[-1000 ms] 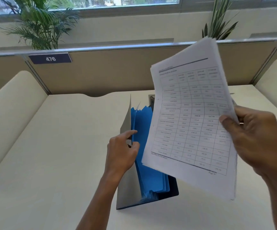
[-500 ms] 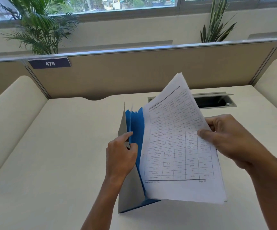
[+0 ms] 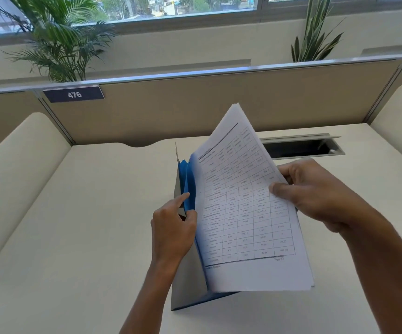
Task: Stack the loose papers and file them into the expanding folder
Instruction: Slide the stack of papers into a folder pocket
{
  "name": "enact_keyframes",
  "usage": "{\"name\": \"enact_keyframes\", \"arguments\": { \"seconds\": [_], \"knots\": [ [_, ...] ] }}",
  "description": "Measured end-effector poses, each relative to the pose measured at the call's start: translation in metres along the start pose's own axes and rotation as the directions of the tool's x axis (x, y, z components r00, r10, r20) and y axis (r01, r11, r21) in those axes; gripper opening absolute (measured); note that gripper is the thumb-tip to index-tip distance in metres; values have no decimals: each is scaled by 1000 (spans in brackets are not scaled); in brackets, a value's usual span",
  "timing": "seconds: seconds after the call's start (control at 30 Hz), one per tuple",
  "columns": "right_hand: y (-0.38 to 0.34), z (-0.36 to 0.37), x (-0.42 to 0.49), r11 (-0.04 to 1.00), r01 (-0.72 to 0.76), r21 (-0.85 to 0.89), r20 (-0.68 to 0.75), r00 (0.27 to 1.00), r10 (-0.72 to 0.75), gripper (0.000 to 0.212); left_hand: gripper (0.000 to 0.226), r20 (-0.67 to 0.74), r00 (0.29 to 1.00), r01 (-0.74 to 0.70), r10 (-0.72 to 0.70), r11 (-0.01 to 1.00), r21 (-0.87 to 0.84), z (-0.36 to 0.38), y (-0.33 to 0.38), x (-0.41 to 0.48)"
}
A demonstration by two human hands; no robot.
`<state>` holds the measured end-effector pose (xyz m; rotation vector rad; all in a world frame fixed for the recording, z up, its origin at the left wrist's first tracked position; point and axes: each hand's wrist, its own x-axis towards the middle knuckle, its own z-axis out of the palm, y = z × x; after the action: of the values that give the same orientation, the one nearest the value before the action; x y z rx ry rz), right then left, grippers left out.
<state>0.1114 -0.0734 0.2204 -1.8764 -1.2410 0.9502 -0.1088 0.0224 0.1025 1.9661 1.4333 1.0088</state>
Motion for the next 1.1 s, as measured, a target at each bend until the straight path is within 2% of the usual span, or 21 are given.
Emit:
{"name": "enact_keyframes", "arguments": {
  "seconds": [0.37,0.63,1.1],
  "knots": [
    [-23,26,36,998,-56,-42,59,997,58,34,41,-11,1000,22,-23,999,-43,-4,-2,-2],
    [-33,57,61,979,-87,-183,12,996,91,29,41,1,1000,-8,8,999,-43,-7,-1,2],
    [-4,117,70,934,-89,-347,50,992,114,14,43,23,1000,4,-2,998,-69,-8,3,0]
  ]
}}
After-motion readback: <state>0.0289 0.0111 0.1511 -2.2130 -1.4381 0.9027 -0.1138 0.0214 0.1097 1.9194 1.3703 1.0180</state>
